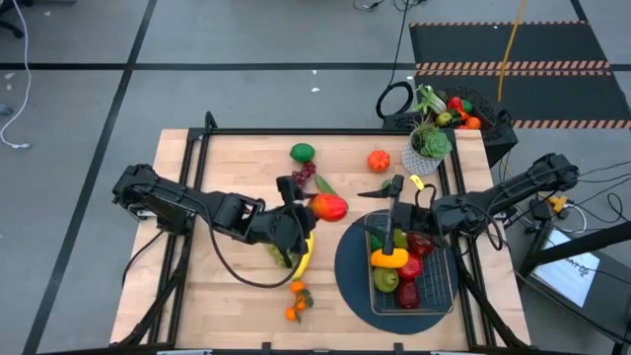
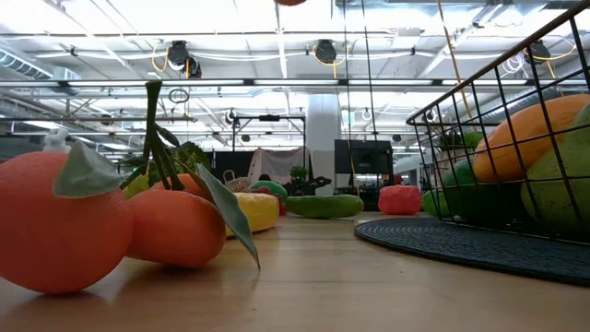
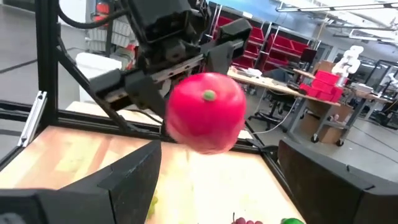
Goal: Build produce basket
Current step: Put the red mango into the wire basket
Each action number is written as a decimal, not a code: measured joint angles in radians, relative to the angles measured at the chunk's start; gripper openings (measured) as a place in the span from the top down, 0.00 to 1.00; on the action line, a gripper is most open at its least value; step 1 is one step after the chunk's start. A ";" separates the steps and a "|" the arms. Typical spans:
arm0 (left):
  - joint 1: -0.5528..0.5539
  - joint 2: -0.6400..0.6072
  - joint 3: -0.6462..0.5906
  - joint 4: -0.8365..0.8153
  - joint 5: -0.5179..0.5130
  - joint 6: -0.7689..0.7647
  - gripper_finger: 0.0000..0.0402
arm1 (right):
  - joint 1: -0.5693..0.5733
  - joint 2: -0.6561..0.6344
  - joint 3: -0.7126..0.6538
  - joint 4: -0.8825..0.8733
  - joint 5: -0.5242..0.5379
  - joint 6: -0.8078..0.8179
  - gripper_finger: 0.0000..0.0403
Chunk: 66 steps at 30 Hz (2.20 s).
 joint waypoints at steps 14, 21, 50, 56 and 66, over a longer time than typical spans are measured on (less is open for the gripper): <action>0.000 0.000 -0.001 0.160 0.104 -0.008 0.37 | 0.063 -0.043 0.000 0.001 0.010 -0.014 0.22; 0.001 0.001 -0.001 0.211 0.120 -0.004 0.37 | 0.073 -0.037 0.000 0.020 0.009 -0.025 0.22; 0.005 0.079 -0.003 0.427 0.173 0.095 0.19 | 0.078 0.077 0.000 0.251 -0.034 -0.035 0.34; -0.006 0.021 -0.001 0.366 0.177 0.080 0.02 | 0.149 0.038 0.000 0.147 0.124 0.042 0.31; 0.060 -0.013 -0.001 0.136 0.179 -0.082 0.11 | 0.270 0.012 0.000 0.035 0.202 0.208 0.32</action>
